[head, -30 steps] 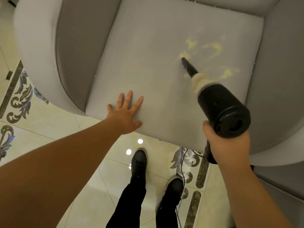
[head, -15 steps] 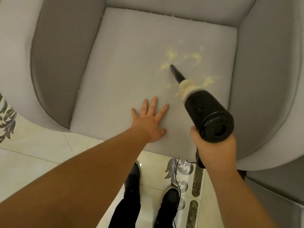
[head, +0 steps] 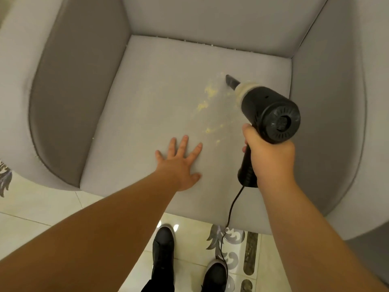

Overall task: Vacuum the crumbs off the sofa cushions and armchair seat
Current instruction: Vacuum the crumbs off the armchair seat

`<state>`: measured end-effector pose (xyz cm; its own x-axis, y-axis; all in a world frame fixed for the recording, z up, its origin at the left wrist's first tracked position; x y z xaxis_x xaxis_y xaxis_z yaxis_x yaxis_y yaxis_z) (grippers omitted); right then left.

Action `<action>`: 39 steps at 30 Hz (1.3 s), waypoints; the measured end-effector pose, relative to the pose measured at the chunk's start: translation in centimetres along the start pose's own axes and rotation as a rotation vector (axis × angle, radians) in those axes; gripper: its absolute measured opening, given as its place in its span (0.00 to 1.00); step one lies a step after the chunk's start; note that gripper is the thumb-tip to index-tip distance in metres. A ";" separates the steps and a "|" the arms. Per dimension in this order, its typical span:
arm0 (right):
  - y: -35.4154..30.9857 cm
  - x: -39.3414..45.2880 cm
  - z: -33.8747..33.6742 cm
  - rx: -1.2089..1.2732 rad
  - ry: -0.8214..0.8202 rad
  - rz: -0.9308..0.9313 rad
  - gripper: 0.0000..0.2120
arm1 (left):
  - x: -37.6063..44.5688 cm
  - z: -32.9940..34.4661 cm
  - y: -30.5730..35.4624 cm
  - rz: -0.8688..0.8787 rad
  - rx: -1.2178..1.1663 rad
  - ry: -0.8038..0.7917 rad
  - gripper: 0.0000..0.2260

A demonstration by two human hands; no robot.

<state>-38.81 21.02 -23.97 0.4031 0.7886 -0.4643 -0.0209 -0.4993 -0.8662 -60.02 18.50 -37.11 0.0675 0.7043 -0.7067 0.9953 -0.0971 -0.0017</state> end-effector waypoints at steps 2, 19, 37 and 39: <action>-0.1 -0.3 0.1 -0.042 -0.028 0.006 0.06 | 0.0 -0.1 -0.1 0.002 -0.006 -0.009 0.40; -0.1 -1.4 0.4 -0.093 -0.093 -0.021 0.05 | 0.4 0.2 -0.1 0.005 0.014 -0.015 0.40; 2.1 -3.6 -1.9 -0.165 -0.083 -0.101 0.08 | 0.2 0.3 0.0 0.004 0.012 -0.002 0.40; 1.1 -1.7 -1.6 -0.121 -0.048 -0.106 0.06 | 0.1 0.2 0.1 -0.010 0.021 0.007 0.39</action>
<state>-38.08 18.58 -23.82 0.3527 0.8541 -0.3823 0.1312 -0.4496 -0.8835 -59.93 18.43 -37.37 0.0581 0.7099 -0.7019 0.9943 -0.1044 -0.0233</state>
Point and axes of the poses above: each hand's wrist, its own x-axis towards the middle knuckle, its own z-axis out of the palm, y = z × x, the point moved 4 cm from there along x, towards the middle knuckle, and after that the axes turned 6 degrees about x, right-handed, at the moved point
